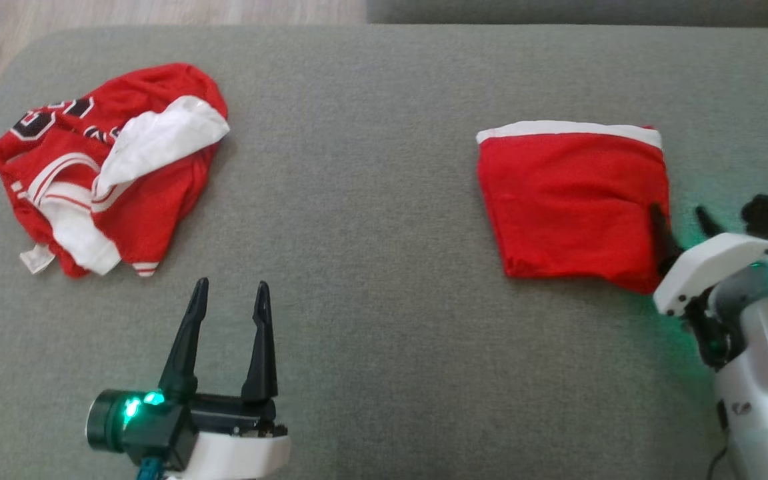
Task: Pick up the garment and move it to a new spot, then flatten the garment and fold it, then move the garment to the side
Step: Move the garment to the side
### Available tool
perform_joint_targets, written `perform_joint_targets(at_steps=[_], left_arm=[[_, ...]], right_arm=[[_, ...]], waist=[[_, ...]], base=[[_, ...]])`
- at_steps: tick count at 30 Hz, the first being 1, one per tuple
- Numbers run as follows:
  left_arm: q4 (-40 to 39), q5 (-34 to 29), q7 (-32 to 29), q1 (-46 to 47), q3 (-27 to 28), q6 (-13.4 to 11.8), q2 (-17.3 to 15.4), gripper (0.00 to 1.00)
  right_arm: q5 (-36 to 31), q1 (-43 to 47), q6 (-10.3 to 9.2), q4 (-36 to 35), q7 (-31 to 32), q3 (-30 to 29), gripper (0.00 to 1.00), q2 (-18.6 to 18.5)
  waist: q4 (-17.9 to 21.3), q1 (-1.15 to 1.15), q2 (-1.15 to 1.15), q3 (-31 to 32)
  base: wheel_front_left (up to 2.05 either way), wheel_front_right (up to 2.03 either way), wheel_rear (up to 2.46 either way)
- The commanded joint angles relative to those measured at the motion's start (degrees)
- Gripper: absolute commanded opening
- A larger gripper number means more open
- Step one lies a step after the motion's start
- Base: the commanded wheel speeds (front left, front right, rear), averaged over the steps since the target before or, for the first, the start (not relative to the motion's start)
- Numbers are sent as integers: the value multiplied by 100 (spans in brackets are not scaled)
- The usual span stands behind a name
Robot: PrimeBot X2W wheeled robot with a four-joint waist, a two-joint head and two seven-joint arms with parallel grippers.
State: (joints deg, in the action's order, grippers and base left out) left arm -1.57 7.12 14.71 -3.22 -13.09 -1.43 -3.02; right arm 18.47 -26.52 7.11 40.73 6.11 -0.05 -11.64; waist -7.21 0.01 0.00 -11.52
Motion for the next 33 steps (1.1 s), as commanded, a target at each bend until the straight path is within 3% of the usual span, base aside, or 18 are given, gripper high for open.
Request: perform_joint_targets(at_steps=[1, 2, 3, 5, 6, 15, 20, 26, 33], left_arm=[[-126, 48, 29, 224, 146, 18, 14, 100], [-109, 58, 29, 246, 144, 20, 14, 100], [-97, 69, 29, 264, 142, 18, 14, 100], [-80, 94, 29, 292, 135, 12, 14, 100], [-80, 102, 29, 306, 136, 10, 14, 100], [-182, 70, 29, 422, 226, 110, 14, 100], [-278, -33, 29, 620, 258, 288, 14, 100], [-368, -105, 29, 874, 310, 471, 11, 100], [-440, -222, 29, 1212, 284, 641, -6, 100]], right_arm=[[178, -144, 37, -69, 118, 213, 100, 23], [294, -165, 37, -29, 168, 255, 100, 40], [429, -175, 37, 11, 240, 317, 76, 66], [677, -184, 37, 42, 343, 456, 4, 68], [768, -187, 37, 35, 353, 518, 0, 38], [653, -346, 37, -211, 133, 656, 0, -726], [411, -438, 37, -460, 276, 433, 0, -1399], [77, -653, 37, -743, 424, 7, 0, -1880], [-783, -886, 37, -1253, 730, -685, 0, -2028]], waist=[[-50, -1, 0, -71], [-53, -1, 0, -87], [-53, -1, 0, -101], [-44, -1, 0, -129], [-33, -1, 0, -144], [417, -1, 0, -484], [721, -1, 0, -846], [970, -1, 0, -1277], [1081, -1, 0, -1704]], base=[[0, 0, 0], [0, 0, 0], [0, 0, 0], [0, 0, 0], [0, 0, 0], [0, 0, 0], [0, 0, 0], [0, 0, 0], [0, 0, 0]])
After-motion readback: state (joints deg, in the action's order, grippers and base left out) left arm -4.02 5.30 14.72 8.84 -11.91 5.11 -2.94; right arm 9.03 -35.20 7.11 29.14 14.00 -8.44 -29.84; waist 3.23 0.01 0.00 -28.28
